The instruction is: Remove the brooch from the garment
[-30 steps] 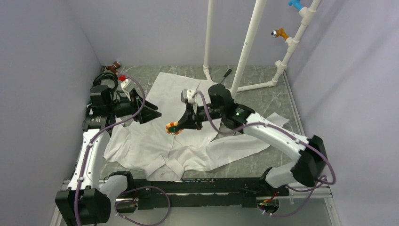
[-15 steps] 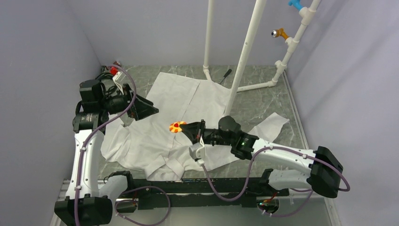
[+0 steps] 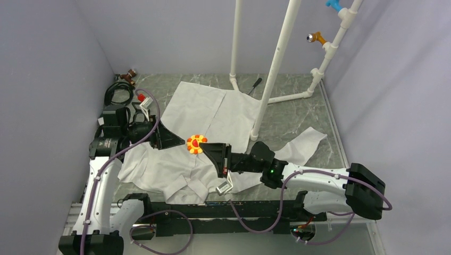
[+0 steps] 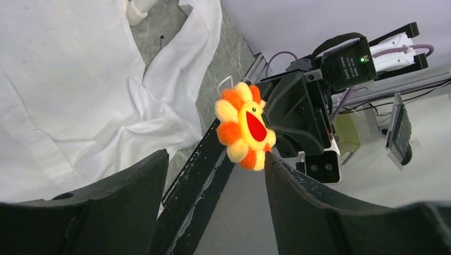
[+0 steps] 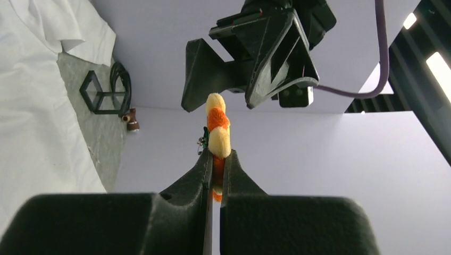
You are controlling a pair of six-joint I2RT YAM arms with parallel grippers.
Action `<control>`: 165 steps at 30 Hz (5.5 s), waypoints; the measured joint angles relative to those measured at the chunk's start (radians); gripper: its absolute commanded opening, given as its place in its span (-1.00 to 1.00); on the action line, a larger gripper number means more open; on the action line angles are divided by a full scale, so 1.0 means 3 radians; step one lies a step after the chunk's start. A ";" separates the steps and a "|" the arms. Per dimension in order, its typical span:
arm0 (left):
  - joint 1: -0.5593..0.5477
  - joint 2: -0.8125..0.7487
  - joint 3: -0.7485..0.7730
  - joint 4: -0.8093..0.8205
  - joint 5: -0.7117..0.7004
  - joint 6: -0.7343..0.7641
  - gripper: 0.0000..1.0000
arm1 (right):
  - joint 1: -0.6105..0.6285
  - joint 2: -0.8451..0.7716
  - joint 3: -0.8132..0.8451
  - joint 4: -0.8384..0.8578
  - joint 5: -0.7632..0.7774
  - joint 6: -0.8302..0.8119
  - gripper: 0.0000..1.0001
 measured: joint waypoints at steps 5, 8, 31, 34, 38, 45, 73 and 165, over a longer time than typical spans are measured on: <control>-0.0175 0.0032 -0.0056 0.0069 0.0023 -0.0043 0.63 | 0.0088 0.0047 -0.0010 0.0027 0.0067 -0.0099 -1.00; -0.0243 -0.0019 -0.0057 0.0075 0.0041 0.0089 0.77 | 0.0122 0.0047 -0.0010 0.0025 0.0089 -0.0134 -1.00; -0.0374 0.0104 0.0094 -0.0168 0.0017 0.0543 0.34 | 0.0303 0.0034 -0.0010 -0.0046 0.0189 -0.0186 -1.00; -0.0392 0.0109 0.0019 -0.0114 0.0027 0.0430 0.14 | 0.0309 0.0036 -0.0010 -0.0045 0.0215 -0.0193 -1.00; -0.0407 0.0108 -0.0085 0.0001 0.0050 0.0270 -0.12 | 0.0323 0.0036 -0.0010 -0.0047 0.0247 -0.0193 -1.00; -0.0422 0.0106 -0.0116 0.0160 0.0164 0.0083 -1.00 | 0.0327 0.0064 -0.0010 -0.0075 0.0289 -0.0191 -0.29; 0.1164 0.0263 -0.0365 0.1162 0.0248 -0.0380 -1.00 | -0.0408 0.0061 0.1733 -0.2907 0.1156 0.3637 0.93; -0.1091 -0.0834 -0.0437 0.0394 -0.1780 0.5685 0.19 | -0.1321 0.2076 0.2948 -0.1687 -0.1601 0.9037 -1.00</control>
